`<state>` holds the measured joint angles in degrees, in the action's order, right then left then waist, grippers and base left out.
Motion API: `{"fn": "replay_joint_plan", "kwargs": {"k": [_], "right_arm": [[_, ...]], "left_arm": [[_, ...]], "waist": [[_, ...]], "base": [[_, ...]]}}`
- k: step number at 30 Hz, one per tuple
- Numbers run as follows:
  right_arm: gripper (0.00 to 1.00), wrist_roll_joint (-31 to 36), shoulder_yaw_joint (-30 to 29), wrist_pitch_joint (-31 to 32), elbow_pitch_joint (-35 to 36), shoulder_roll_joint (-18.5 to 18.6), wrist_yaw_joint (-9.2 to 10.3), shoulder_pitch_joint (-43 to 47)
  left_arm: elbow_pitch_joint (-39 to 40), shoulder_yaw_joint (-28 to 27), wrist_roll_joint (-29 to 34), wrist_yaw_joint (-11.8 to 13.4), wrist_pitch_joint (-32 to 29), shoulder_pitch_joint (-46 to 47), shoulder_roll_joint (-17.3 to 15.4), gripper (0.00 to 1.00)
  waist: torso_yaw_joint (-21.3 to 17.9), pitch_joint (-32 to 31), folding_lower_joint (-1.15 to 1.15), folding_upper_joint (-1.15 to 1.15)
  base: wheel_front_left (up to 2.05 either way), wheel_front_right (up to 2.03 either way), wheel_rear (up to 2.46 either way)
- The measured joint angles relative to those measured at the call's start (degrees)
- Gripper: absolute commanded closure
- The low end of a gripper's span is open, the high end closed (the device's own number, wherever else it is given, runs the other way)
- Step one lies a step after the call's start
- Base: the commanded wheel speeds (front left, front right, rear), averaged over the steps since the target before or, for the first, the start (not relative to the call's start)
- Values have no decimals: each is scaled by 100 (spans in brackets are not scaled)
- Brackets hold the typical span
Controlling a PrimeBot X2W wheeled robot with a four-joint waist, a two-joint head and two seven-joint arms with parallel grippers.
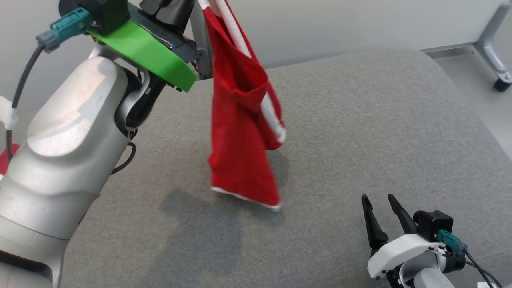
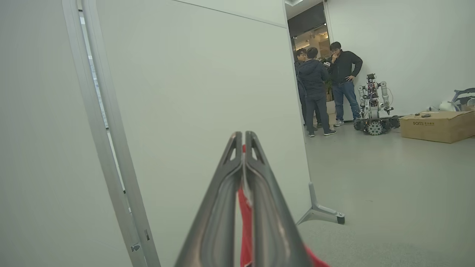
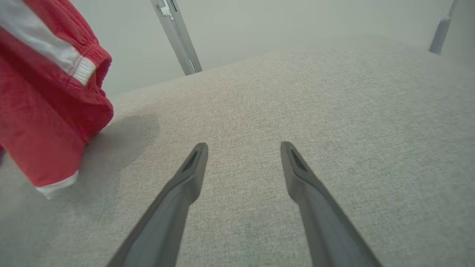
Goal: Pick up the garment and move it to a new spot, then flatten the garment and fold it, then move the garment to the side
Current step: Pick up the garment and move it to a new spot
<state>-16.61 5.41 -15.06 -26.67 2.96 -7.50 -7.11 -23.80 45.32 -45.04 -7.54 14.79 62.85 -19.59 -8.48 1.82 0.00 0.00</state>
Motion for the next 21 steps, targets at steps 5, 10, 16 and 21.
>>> {"fn": "replay_joint_plan", "kwargs": {"k": [5, 10, 16, 21], "right_arm": [[0, -1, -52, -1, 44, 0, 0, 4], [0, 3, -126, -1, 121, -3, 0, -31], [0, 93, -108, -1, 201, -10, -1, -242], [0, 163, -73, 0, 274, 70, -1, -343]], "left_arm": [[-59, -398, 163, 1, 26, -121, 38, 100], [-257, -878, 383, 1, 35, -1156, -105, 100], [-597, -1858, 702, 2, 33, -3091, 127, 100], [-745, -2427, 891, 2, 35, -3936, 401, 100]], "waist": [[-233, 44, 0, 0], [-299, 246, 0, 0], [-137, 491, 0, 0], [-34, 545, 0, 0]], "base": [[0, 0, 0], [0, 0, 0], [0, 0, 0], [0, 0, 0]]}}
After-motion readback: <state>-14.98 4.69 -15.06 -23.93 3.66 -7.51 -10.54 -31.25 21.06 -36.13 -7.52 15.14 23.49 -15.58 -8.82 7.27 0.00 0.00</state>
